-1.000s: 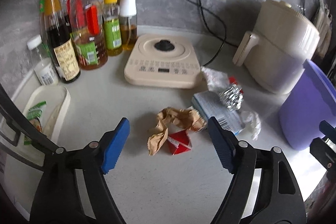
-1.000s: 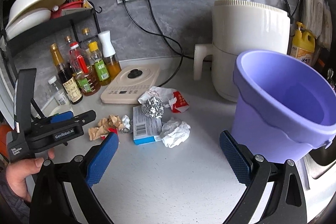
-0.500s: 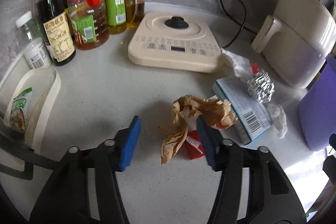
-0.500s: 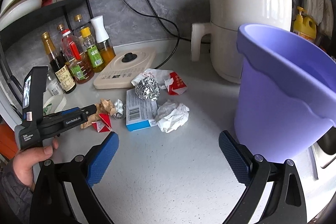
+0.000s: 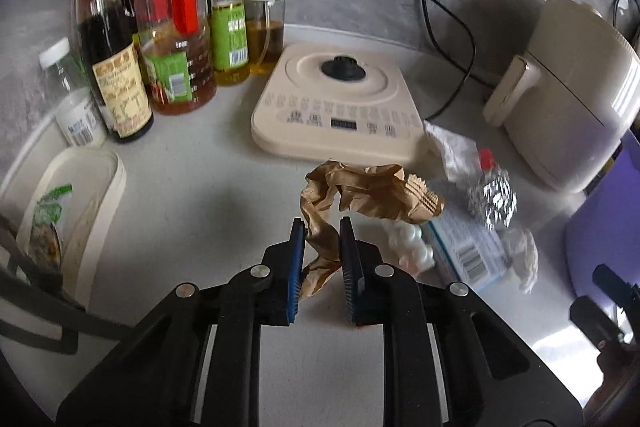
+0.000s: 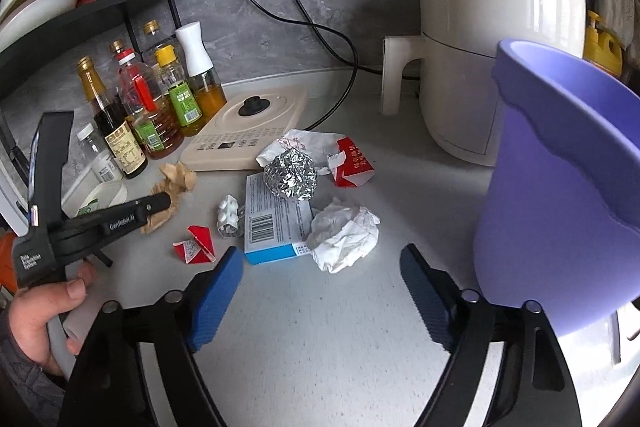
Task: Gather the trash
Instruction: 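Grasp the brown paper bag with the left gripper and lift it, then grasp the white crumpled tissue with the right gripper, then carry both held pieces over the lavender bucket and open both grippers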
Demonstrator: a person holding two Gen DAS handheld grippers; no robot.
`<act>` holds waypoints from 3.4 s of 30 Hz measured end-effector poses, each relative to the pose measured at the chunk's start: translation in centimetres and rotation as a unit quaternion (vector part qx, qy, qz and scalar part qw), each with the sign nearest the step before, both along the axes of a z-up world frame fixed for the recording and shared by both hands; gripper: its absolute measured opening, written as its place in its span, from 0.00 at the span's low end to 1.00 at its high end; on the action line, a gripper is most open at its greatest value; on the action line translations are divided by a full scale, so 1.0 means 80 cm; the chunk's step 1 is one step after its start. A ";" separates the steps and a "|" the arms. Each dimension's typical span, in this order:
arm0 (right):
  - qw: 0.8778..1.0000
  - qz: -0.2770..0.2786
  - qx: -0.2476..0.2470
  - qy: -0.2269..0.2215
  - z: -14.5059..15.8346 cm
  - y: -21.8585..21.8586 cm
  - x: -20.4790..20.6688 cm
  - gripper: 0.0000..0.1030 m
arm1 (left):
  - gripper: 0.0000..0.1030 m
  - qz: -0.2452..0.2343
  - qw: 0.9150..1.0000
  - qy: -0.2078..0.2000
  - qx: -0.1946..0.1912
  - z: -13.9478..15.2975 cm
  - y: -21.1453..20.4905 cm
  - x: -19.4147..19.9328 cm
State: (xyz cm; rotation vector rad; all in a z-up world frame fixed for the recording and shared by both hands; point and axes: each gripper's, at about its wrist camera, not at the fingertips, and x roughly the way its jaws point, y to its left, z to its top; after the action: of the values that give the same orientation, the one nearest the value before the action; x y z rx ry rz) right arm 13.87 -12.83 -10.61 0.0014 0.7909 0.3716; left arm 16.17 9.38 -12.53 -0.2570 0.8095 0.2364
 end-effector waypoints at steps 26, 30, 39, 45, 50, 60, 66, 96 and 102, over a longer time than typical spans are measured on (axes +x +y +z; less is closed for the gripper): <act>1.000 0.005 -0.004 0.020 -0.019 0.012 0.041 0.01 | 0.18 -0.016 0.999 -0.009 0.027 0.032 -0.013 0.008; 1.000 0.011 0.004 0.001 0.001 0.003 0.030 0.01 | 0.18 -0.015 0.999 -0.019 0.028 0.042 -0.019 0.002; 0.999 0.021 0.022 -0.038 0.049 -0.019 -0.001 0.01 | 0.18 -0.028 0.998 -0.048 0.033 0.075 -0.051 -0.014; 0.996 0.028 0.037 -0.073 0.086 -0.031 -0.024 0.01 | 0.18 -0.041 0.996 -0.072 0.042 0.105 -0.071 -0.026; 0.993 0.028 0.039 -0.107 0.120 -0.047 -0.036 0.01 | 0.18 -0.053 0.993 -0.098 0.047 0.134 -0.092 -0.029; 0.994 0.016 0.029 -0.103 0.131 -0.076 -0.039 0.02 | 0.18 -0.066 0.990 -0.115 0.045 0.144 -0.121 -0.032; 0.999 0.017 0.017 -0.046 0.081 -0.071 -0.039 0.05 | 0.18 -0.058 0.993 -0.091 0.041 0.117 -0.110 -0.039; 0.997 0.010 -0.015 0.070 -0.033 -0.050 -0.013 0.04 | 0.18 -0.044 0.998 -0.042 0.017 0.053 -0.072 -0.026; 1.000 0.021 -0.004 0.020 0.016 -0.048 -0.019 0.04 | 0.18 -0.045 0.997 -0.059 0.022 0.072 -0.080 -0.021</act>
State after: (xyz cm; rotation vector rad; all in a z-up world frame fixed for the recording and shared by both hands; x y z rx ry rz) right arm 12.33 -16.66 -9.36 -0.0143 0.8336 0.4088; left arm 14.46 2.96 -6.77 -0.1899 0.6968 0.1529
